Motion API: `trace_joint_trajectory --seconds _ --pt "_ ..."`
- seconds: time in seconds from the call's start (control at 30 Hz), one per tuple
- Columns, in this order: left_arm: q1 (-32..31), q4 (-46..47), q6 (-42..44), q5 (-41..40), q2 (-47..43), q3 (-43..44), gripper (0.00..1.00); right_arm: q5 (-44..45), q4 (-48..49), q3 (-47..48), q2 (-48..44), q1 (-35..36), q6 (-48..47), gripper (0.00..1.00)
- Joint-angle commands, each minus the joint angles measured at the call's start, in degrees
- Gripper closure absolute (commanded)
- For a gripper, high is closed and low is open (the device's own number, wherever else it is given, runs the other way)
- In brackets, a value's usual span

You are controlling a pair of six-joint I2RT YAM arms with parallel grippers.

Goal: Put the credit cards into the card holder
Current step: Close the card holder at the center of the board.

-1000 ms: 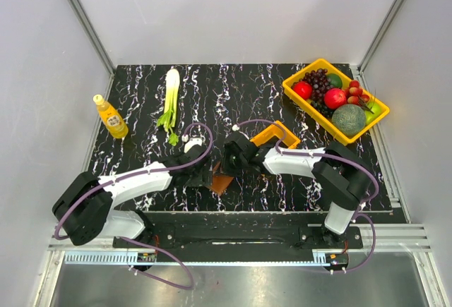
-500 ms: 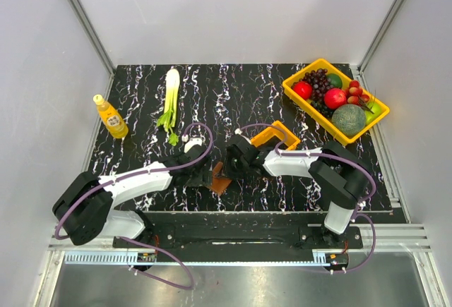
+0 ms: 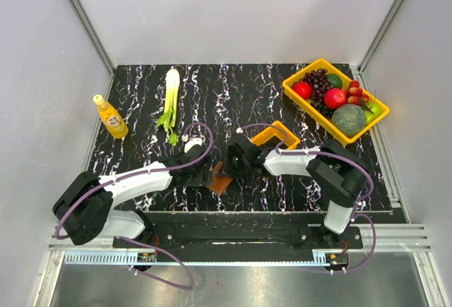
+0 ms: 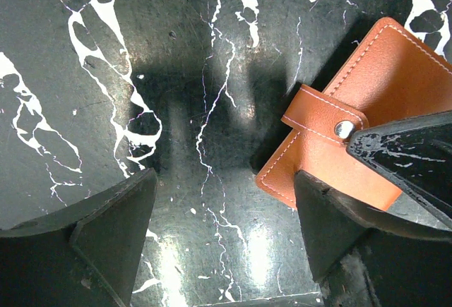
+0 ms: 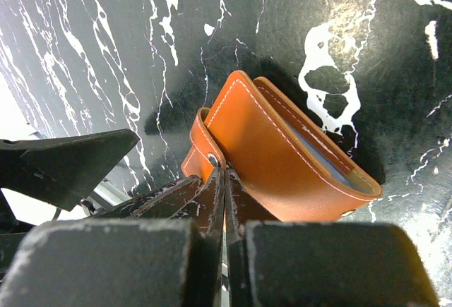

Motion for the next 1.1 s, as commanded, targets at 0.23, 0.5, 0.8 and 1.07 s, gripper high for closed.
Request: trace_joint_trajectory --seconds 0.23,0.5,0.8,1.07 --pt "-0.2 -1.7 -0.4 -3.0 2.9 -1.2 0.18 1.8 -1.6 -1.4 -0.8 -0.8 -0.4 1.0" --pt "-0.2 -1.8 -0.5 -3.1 3.0 -0.9 0.18 0.4 -1.6 1.4 -4.4 -0.9 -2.9 1.0" --pt "-0.2 -1.8 -0.5 -3.2 3.3 -1.1 0.18 0.2 -0.9 -0.8 -2.3 -0.9 -1.1 1.0" --pt "-0.2 -2.0 -0.3 -3.3 3.1 -0.7 0.18 -1.6 0.2 -0.9 0.4 -0.9 -0.5 1.0"
